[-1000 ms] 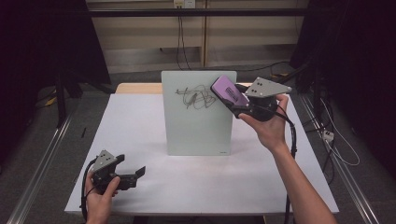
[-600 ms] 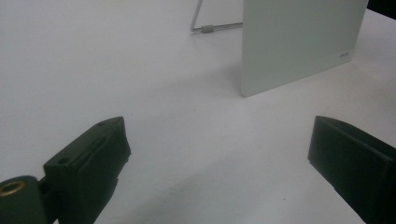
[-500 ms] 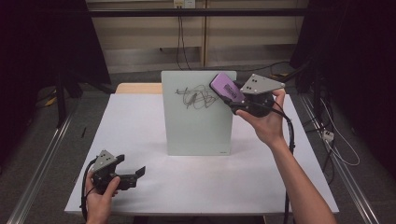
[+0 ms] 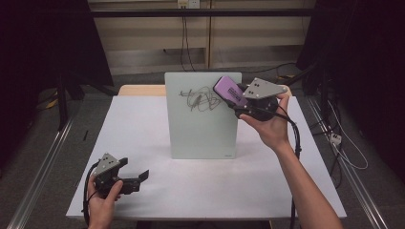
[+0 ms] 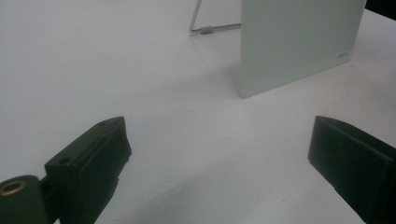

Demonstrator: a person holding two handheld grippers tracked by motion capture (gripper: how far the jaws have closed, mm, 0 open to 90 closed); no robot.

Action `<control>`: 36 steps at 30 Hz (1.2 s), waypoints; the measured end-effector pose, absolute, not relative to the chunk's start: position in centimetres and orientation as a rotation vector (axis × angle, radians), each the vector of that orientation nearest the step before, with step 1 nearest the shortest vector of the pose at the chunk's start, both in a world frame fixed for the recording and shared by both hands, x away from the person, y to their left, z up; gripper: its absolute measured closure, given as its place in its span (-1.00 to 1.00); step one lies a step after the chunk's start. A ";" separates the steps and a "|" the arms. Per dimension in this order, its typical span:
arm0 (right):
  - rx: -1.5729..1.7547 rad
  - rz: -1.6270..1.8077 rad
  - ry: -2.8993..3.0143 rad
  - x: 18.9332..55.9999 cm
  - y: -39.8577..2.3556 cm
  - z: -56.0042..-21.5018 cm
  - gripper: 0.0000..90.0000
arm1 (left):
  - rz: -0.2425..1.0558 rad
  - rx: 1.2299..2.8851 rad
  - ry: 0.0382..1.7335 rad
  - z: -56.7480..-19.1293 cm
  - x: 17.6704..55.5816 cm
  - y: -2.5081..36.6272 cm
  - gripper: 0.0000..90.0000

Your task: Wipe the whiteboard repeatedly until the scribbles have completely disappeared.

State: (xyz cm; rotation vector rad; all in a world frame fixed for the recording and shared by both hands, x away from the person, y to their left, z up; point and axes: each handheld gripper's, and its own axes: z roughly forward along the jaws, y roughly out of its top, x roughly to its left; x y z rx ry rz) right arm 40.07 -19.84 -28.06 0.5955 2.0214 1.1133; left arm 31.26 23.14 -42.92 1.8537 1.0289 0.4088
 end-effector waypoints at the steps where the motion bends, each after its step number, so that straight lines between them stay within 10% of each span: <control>1: 0.595 1.113 2.024 40.1 -19.8 -28.1 -0.08 | 0.409 1.855 1.028 -42.9 31.3 23.1 -0.88; 36: 0.531 1.123 2.196 38.8 -15.3 -33.7 -0.07 | 0.404 1.865 1.022 -43.0 31.4 23.1 -0.88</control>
